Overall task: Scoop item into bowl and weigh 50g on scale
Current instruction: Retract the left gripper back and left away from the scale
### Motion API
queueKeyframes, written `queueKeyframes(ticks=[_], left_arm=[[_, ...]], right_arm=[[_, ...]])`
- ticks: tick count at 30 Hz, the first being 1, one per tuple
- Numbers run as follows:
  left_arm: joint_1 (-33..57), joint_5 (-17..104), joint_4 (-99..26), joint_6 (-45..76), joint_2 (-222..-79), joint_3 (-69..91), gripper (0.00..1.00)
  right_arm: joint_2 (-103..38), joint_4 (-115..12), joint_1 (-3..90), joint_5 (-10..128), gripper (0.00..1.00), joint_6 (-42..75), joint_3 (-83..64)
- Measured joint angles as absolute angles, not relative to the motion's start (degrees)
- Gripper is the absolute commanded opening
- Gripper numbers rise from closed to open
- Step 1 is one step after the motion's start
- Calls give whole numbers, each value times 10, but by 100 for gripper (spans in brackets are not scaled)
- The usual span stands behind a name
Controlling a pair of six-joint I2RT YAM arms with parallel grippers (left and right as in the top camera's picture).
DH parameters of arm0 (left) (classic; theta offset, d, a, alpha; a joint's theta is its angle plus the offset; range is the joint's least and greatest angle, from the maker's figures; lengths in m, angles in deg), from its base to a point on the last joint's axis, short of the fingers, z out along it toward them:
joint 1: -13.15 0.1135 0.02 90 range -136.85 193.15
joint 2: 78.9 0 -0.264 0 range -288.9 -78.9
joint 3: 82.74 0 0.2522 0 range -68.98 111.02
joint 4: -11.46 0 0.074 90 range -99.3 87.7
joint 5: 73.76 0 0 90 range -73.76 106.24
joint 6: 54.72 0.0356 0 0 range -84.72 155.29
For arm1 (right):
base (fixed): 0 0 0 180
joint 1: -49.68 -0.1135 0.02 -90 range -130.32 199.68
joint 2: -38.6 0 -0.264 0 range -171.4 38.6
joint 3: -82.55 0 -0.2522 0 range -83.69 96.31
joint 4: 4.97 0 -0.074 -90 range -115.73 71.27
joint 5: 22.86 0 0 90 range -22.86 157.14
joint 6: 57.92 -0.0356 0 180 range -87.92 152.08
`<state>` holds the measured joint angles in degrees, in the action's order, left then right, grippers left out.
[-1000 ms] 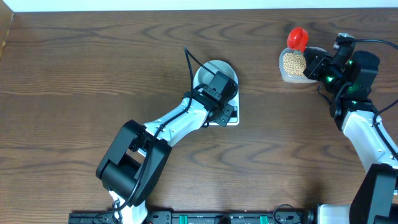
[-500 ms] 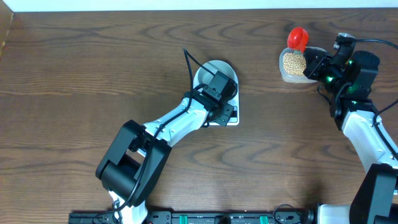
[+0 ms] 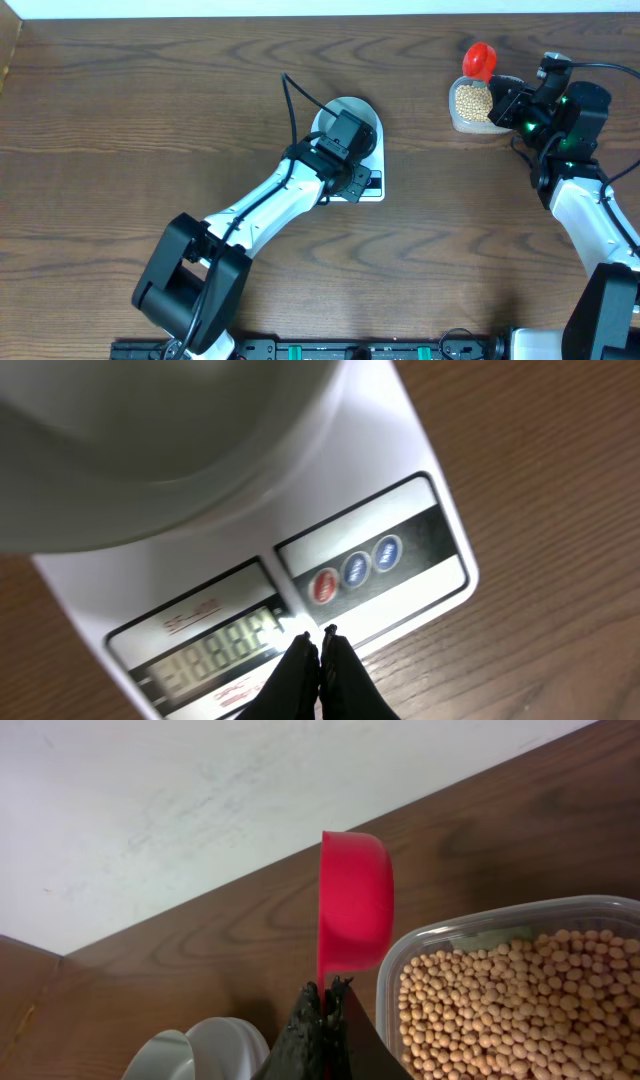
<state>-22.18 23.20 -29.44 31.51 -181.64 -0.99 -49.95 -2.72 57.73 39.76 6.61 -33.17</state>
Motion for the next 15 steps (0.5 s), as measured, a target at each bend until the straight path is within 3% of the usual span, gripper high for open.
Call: queueKeyframes(ticks=[13,14,15], left_arm=[[-119,232,-303,325,-1725,-10,8],[-112,232,-303,325,-1725,-10,9],[-106,232,-304,325,-1726,-10,17]], right_arm=[[-500,-41,577,395,1,39,-332],[-500,-46,577,393,1,33,-332],[-500,-50,577,390,1,26,-332]])
